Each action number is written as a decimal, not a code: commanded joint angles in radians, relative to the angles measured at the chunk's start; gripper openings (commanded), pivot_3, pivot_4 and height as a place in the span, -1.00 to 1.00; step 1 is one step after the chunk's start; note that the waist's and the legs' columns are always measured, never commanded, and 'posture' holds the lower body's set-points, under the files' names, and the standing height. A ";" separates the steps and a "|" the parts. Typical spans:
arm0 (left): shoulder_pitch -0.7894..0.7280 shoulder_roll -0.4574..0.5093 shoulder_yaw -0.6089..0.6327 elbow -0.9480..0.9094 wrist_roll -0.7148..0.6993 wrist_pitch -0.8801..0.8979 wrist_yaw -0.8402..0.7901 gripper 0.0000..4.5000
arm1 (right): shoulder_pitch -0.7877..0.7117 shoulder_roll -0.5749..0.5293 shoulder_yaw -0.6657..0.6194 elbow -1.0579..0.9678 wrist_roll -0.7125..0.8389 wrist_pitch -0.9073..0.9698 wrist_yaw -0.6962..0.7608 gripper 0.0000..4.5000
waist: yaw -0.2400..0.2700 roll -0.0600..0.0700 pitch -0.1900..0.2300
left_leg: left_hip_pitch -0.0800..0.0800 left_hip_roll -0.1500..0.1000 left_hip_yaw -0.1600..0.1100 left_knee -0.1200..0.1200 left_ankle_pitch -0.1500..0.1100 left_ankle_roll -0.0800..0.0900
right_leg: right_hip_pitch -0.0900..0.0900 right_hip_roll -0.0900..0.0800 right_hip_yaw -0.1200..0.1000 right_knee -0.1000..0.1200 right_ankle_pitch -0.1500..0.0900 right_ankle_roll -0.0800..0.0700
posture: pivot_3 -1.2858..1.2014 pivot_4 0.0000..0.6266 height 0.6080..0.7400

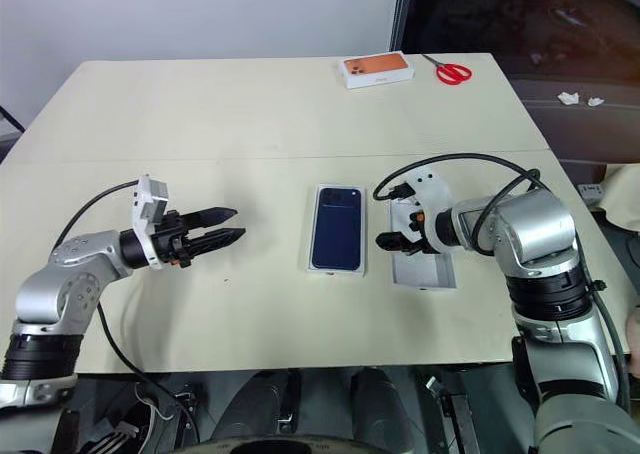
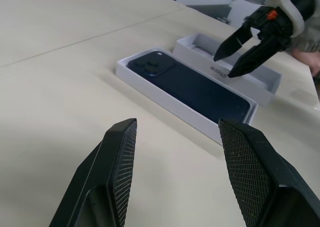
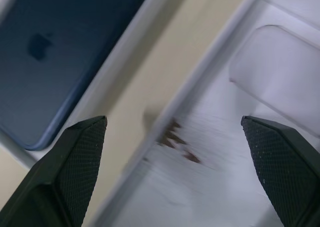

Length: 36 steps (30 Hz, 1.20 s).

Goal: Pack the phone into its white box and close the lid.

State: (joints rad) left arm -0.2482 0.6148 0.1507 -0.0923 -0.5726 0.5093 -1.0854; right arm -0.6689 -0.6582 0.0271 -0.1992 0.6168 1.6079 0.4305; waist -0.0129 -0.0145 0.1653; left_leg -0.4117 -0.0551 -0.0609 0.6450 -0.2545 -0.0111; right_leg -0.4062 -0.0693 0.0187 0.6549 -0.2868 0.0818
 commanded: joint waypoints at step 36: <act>0.002 -0.073 0.001 -0.090 -0.086 0.061 0.145 0.22 | 0.105 -0.202 0.239 -0.065 1.355 -0.475 -1.403 -0.04 | -0.001 -0.001 0.002 | 0.000 0.003 0.002 0.003 -0.001 0.003 | 0.002 0.004 0.000 -0.001 0.000 0.001 | 0.03 -0.52 1.00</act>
State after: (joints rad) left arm -0.2335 0.5441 0.1397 -0.1548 -0.6334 0.5650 -0.9425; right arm -0.5614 -0.8639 0.2693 -0.2301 1.9492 1.1443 -0.9687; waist -0.0135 -0.0150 0.1671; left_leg -0.4121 -0.0520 -0.0593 0.6478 -0.2557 -0.0077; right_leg -0.4040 -0.0653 0.0185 0.6539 -0.2870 0.0824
